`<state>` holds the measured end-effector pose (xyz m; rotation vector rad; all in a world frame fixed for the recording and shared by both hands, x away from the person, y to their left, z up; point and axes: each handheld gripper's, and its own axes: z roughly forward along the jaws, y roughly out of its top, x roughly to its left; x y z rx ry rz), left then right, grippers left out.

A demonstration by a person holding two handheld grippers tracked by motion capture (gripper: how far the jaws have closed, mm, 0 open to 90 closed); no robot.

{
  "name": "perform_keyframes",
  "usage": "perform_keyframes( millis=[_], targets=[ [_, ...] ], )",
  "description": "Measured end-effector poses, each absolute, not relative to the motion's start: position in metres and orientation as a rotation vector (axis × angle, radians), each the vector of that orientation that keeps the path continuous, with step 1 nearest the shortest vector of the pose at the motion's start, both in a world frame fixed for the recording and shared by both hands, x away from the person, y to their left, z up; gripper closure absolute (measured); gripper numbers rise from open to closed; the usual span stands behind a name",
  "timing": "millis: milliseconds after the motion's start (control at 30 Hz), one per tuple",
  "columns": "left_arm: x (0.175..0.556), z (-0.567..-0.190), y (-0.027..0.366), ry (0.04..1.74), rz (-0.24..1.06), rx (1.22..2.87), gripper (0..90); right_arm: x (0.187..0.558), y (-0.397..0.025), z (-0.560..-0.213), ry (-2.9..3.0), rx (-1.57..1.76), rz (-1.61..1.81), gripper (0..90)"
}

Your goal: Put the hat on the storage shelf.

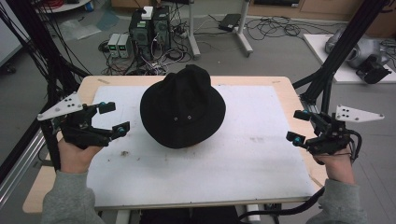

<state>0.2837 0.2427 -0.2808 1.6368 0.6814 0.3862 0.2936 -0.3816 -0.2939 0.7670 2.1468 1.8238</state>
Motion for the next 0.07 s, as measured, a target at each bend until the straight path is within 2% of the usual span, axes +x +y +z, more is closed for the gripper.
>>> perform_keyframes(
  millis=[67],
  targets=[
    [0.2826,-0.2797,0.2428,0.676,0.386,1.634,6.9,0.2941,-0.3813,-0.2940,2.144,0.764,1.824,2.0]
  ],
)
